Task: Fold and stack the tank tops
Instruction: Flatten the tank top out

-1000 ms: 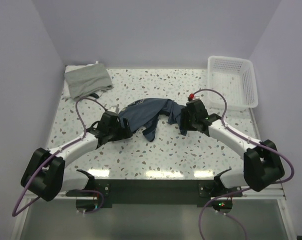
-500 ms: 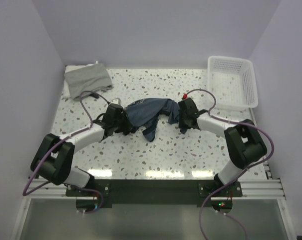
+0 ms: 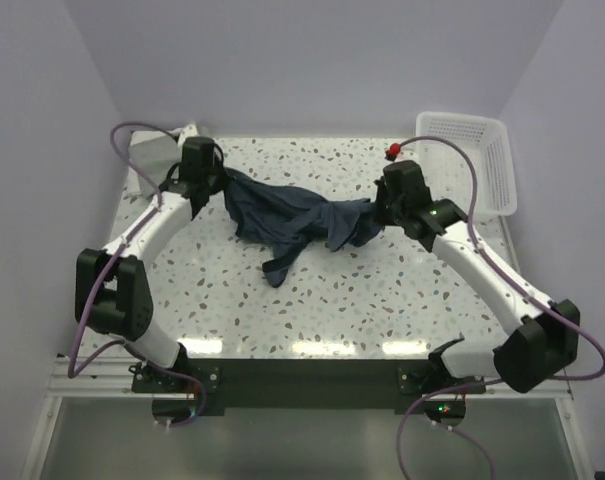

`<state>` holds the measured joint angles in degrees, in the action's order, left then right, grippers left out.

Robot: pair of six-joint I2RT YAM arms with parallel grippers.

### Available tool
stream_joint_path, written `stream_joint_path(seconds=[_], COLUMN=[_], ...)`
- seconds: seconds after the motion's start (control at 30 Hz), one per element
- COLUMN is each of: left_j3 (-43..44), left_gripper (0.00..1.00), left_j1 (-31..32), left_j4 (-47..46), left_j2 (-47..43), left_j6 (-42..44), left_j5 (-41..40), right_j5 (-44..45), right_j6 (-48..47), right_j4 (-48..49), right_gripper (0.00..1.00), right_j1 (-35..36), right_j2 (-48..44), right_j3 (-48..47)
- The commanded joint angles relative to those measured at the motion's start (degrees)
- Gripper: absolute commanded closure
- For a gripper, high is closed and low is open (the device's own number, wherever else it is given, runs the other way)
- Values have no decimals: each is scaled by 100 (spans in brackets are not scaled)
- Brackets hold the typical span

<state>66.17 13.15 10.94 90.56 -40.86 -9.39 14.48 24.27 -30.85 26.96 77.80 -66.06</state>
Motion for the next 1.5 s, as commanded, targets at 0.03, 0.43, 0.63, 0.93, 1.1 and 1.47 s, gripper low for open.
stream_joint_path(seconds=[0.03, 0.43, 0.63, 0.93, 1.1, 1.47], left_j3=[1817, 5894, 3968, 70, -448, -509], left_gripper=[100, 46, 11, 35, 42, 43], left_j1=[-111, -128, -111, 575, 1277, 2288], left_j4=[556, 2082, 928, -99, -286, 206], left_j2=[461, 3767, 2564, 16, -5, 655], left_j6=[280, 983, 992, -149, 42, 43], left_j5=[-511, 314, 842, 455, 903, 851], right_j5=[178, -859, -649, 661, 494, 1197], right_j6=[-344, 367, 491, -18, -177, 587], right_j4=[-948, -186, 53, -185, 140, -175], right_gripper=[100, 100, 68, 49, 50, 55], right_j1=[11, 46, 73, 880, 1136, 1127], right_j2=[-757, -951, -775, -758, 76, -396], right_j3=[-758, 1735, 2300, 1079, 648, 1262])
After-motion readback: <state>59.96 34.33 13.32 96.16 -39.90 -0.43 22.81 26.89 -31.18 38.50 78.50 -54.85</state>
